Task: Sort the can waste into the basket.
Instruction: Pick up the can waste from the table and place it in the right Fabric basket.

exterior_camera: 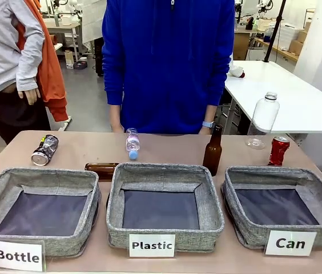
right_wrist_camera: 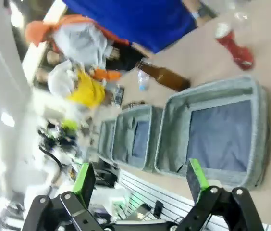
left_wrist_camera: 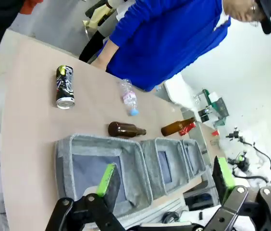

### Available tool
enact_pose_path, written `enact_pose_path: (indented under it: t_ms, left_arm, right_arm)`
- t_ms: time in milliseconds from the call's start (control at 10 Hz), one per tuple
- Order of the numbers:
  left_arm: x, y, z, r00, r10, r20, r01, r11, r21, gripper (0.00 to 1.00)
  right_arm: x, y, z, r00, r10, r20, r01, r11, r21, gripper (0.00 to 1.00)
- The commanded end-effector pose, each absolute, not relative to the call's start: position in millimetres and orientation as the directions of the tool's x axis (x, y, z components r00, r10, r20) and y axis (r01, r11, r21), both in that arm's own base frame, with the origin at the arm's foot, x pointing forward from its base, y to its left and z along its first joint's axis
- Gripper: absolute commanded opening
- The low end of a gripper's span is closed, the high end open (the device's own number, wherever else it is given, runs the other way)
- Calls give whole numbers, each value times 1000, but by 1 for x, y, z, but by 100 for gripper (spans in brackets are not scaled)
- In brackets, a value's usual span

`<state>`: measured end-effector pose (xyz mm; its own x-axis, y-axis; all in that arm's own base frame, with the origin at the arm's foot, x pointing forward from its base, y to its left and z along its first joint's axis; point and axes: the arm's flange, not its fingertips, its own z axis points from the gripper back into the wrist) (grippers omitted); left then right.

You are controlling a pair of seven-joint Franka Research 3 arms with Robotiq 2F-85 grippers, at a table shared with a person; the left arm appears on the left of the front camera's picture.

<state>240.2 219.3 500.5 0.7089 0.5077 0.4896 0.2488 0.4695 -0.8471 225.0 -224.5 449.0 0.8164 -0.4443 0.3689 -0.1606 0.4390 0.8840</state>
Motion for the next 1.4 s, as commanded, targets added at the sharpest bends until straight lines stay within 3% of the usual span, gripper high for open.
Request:
enact_pose_path:
  t_ms: [0,100,1100,1200,1300]
  left_arm:
    - [248,142,450,703,513,494,280,439,-854,100]
    - [240,219,500,709,508,490,249,469,-847,100]
    - [240,219,500,709,508,490,249,469,-847,100]
    - [240,219,500,709,508,490,249,469,-847,100]
    - [240,219,500,709,508,490,249,469,-847,100]
  right_arm:
    - [253,-227,415,813,-505,291,-127,334,934,100]
    - [225,-225,449,816,-444,369,-161,439,884,100]
    - [223,-224,448,825,-449,343,-130,440,889,100]
    - [249,-206,451,827,-417,377,-118,527,841,100]
    - [271,-187,457,792,-365,490,-135,678,723,100]
